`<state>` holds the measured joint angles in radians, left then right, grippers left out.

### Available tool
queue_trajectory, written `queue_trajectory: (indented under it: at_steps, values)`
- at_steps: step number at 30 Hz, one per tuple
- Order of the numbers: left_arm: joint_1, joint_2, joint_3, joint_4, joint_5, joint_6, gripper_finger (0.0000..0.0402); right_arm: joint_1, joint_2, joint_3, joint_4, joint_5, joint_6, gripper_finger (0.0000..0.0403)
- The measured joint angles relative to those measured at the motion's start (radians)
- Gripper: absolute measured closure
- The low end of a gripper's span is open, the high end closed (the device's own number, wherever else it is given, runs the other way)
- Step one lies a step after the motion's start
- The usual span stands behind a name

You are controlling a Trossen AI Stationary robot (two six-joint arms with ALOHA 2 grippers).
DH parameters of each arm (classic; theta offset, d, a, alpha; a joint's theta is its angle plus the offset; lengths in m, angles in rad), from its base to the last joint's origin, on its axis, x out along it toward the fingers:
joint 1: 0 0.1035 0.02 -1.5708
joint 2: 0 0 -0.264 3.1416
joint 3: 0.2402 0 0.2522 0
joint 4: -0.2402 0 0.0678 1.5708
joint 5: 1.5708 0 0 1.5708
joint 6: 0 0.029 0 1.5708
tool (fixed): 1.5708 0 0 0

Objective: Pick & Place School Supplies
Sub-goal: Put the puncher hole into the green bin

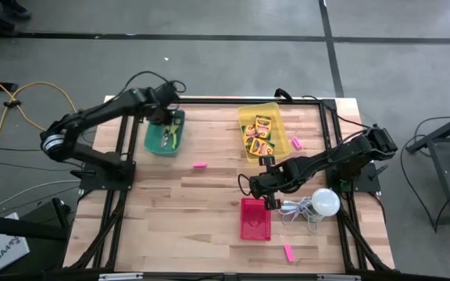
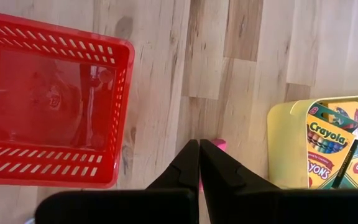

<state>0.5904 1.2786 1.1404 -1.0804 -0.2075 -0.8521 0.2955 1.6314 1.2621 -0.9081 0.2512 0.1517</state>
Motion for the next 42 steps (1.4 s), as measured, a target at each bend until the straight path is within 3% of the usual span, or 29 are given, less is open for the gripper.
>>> queue_trajectory:
  at_steps: [5, 12, 28, 42]
  values:
    - [0.051, 0.111, 0.000, 0.093, 0.010, -0.007, 0.0364, 0.000, 0.000, 0.000, 0.000, 0.000, -0.018, 0.0401]
    - [0.053, 0.254, 0.000, 0.074, -0.018, -0.008, 0.0364, 0.000, 0.000, 0.000, 0.000, 0.000, -0.022, 0.0401]
    - [0.149, 0.272, -0.028, 0.071, -0.027, 0.009, 0.0364, 0.000, 0.000, 0.000, 0.001, 0.000, -0.025, 0.0401]
    - [0.156, 0.272, -0.143, 0.208, -0.015, -0.003, 0.0364, 0.000, 0.000, 0.000, 0.000, 0.000, -0.025, 0.0401]
